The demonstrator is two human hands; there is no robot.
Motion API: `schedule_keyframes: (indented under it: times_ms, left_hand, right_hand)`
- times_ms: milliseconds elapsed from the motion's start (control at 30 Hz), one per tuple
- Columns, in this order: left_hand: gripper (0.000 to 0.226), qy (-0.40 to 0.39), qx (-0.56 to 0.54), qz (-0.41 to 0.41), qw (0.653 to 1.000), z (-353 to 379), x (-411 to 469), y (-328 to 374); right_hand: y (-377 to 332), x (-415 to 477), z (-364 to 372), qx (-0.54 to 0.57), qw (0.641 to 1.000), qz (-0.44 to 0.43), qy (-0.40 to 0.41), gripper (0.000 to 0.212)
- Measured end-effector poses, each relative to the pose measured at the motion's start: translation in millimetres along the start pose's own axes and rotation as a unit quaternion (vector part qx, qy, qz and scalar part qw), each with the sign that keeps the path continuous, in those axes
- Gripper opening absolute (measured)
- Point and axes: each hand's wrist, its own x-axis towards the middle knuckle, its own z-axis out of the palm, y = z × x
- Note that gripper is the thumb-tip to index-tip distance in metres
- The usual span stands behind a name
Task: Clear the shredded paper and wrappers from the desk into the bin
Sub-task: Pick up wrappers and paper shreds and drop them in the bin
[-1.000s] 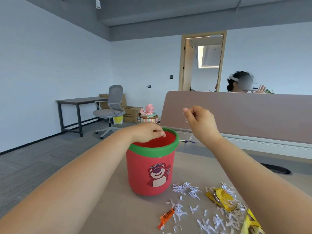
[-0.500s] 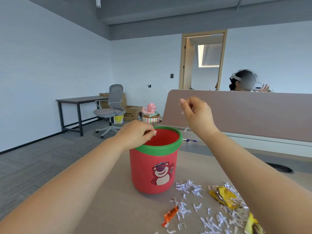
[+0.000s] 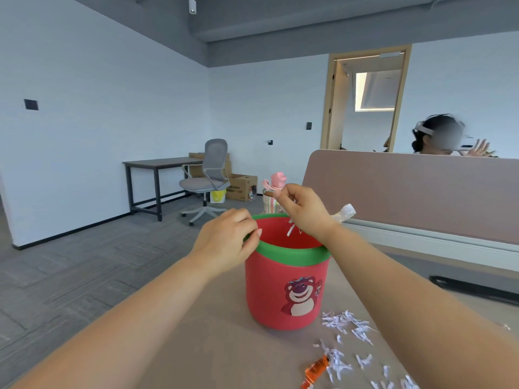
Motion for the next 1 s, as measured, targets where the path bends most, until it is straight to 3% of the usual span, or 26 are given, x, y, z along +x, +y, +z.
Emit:
schedule_keyframes:
  times_ms: [200, 333, 400, 633, 800, 900, 1000]
  left_hand:
    - [0.035, 0.024, 0.008, -0.014, 1.0, 1.7, -4.2, 0.8]
    - [0.033, 0.034, 0.006, -0.029, 0.999, -0.8, -6.2, -1.7]
    - [0.033, 0.032, 0.008, -0.029, 0.999, -1.6, -6.4, -1.9]
    - [0.034, 0.016, 0.002, -0.019, 1.0, -1.7, -5.2, 3.4]
    - [0.036, 0.003, 0.003, -0.023, 1.0, -2.6, -4.4, 2.1]
    - [0.038, -0.003, 0.006, -0.018, 1.0, -3.8, -4.4, 2.5]
    - [0.038, -0.007, 0.007, -0.019, 1.0, -5.2, -3.8, 3.2]
  right_hand:
    - [-5.6, 1.3, 0.8, -0.045, 0.985, 0.023, -0.163, 0.039]
    - [-7.9, -1.4, -2.8, -0.101, 0.964, 0.054, -0.242, 0.02]
    - [-9.1, -4.3, -5.3, -0.115, 0.961, 0.055, -0.246, 0.007]
    - [-7.8, -11.2, -1.9, -0.178, 0.965, 0.041, -0.186, 0.024]
    - [-4.8, -13.5, -8.9, -0.184, 0.965, 0.058, -0.176, 0.011]
    - [-5.3, -14.8, -11.8, -0.168, 0.972, 0.073, -0.145, 0.018]
    - [-6.0, -16.2, -11.7, -0.169, 0.969, 0.073, -0.165, 0.029]
